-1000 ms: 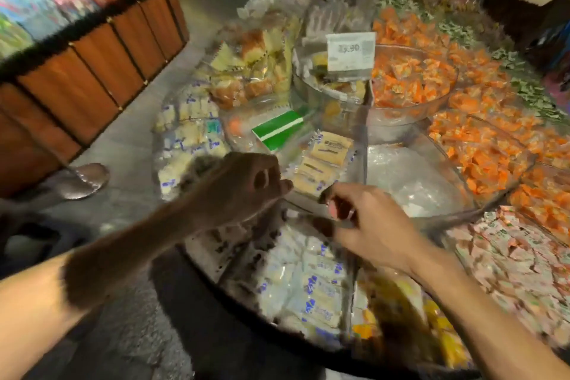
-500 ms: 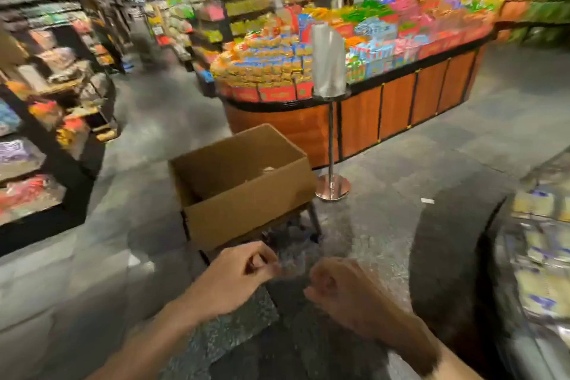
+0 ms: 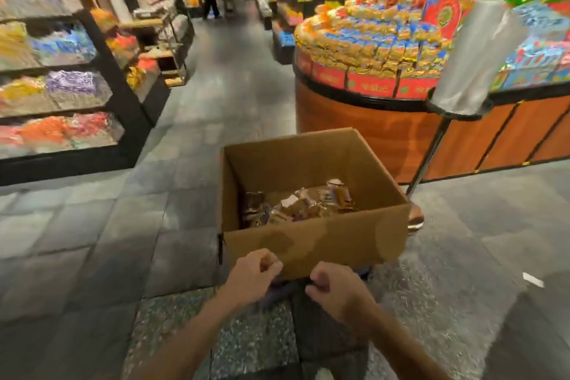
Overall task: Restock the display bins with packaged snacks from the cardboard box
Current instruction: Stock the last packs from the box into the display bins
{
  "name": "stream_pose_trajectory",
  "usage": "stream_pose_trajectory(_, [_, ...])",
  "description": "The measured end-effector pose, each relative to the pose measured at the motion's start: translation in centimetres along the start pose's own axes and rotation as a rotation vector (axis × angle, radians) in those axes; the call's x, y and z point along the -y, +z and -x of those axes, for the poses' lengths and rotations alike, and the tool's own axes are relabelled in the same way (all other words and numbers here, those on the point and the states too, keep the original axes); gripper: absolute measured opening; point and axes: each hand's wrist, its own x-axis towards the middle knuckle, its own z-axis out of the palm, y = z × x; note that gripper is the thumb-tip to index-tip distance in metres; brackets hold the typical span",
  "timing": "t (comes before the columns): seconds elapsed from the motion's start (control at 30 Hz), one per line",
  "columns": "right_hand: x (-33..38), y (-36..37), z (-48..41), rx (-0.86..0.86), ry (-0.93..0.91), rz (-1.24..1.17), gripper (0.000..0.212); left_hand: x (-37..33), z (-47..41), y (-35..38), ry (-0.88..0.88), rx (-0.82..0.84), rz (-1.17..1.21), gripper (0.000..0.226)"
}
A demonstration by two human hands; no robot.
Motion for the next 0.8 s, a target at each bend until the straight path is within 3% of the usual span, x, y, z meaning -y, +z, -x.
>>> stream_pose_trajectory(0.33, [-3.2,-2.8,-19.4,0.123,0.036,0.014,0.008,2.6,-16.8,-1.2,-0.278,-0.093,0.083,0.011])
stream_pose_trajectory(0.47, [-5.7,-2.2,-27.2,0.239,0.103,0.010,0.009,6.7,-25.6,-1.4,-0.403,0.025,0.155,0.002])
stream_pose_trajectory(0.6, [-9.2,0.2,-34.5,0.350,0.276,0.017,0.015,12.3,-33.6,1.1,-0.589,0.166,0.086,0.034])
stream_pose_trajectory(0.73, [-12.9,3.1,-40.5,0.454,0.438,0.013,0.036,16.8,-37.9,4.1,-0.712,0.227,0.050,0.099])
stream_pose_trajectory(0.8, [-15.0,4.9,-42.9,0.507,0.455,0.020,0.051,18.7,-39.2,5.1,-0.693,0.314,-0.082,0.120])
